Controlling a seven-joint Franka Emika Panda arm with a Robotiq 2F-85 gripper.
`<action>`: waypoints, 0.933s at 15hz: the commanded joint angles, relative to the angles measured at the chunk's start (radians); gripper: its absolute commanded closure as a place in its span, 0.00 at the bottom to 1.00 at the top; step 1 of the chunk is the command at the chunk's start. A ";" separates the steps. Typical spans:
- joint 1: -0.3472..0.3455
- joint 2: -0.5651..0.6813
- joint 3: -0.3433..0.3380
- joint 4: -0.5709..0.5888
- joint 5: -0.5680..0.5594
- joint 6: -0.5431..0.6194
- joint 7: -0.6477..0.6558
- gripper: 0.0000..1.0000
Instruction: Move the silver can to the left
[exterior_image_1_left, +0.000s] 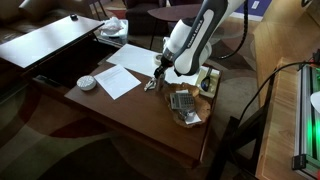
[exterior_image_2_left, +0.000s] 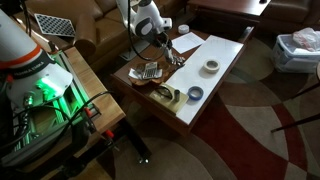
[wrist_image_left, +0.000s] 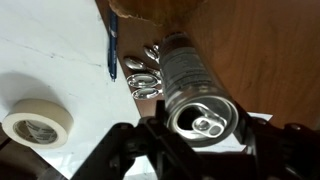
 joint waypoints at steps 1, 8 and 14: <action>0.042 0.007 -0.026 0.005 -0.001 -0.035 0.044 0.62; 0.086 0.017 -0.056 0.019 0.001 -0.059 0.060 0.62; 0.090 0.024 -0.058 0.029 0.000 -0.074 0.073 0.05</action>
